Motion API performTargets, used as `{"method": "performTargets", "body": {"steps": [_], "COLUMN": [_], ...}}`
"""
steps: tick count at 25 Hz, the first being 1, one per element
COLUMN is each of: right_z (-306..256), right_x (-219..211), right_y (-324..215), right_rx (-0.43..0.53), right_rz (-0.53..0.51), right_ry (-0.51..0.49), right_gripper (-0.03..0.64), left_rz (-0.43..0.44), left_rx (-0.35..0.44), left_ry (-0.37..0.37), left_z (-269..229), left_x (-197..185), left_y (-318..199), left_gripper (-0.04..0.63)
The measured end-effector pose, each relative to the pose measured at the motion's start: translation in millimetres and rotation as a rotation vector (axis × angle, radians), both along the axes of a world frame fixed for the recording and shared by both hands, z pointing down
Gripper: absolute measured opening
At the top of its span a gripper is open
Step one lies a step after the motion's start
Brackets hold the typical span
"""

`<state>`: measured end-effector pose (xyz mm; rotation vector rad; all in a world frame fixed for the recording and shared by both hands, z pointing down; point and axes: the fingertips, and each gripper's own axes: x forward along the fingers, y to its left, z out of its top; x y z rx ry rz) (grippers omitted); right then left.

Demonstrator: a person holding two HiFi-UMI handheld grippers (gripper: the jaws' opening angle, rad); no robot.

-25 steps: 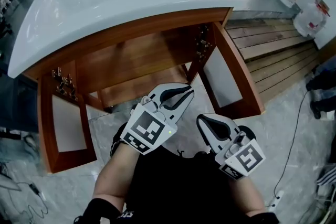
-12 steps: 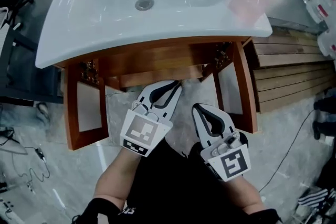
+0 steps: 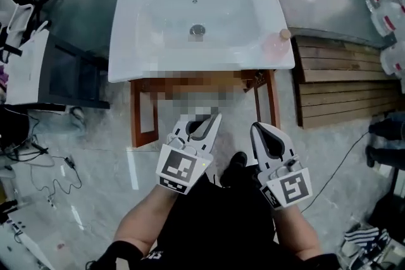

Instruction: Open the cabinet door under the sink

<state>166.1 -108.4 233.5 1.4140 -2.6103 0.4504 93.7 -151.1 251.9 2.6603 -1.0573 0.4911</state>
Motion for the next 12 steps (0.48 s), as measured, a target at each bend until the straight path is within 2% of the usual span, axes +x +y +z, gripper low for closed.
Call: {"method": "performTargets", "body": {"steps": [6, 9, 12], "right_z": [-89.4, -129.5, -161.3], "right_x": [-46.3, -70.5, -90.2], "right_y": [0.2, 0.1, -0.8], "right_rx": [0.013, 0.068, 0.115], "right_rz": [-0.069, -0.09, -0.077], "right_ry": [0.007, 0.035, 0.034], "right_gripper": [0.012, 0.012, 0.012], "left_rz": [-0.039, -0.079, -0.097], "left_rx": [-0.006, -0.007, 0.02], "left_ry": [0.005, 0.017, -0.003], "left_z": [-94.0, -123.4, -143.3], "left_x": [-39.2, -65.1, -90.0], "left_y": [14.2, 17.7, 21.4], "left_gripper": [0.035, 0.035, 0.034]}}
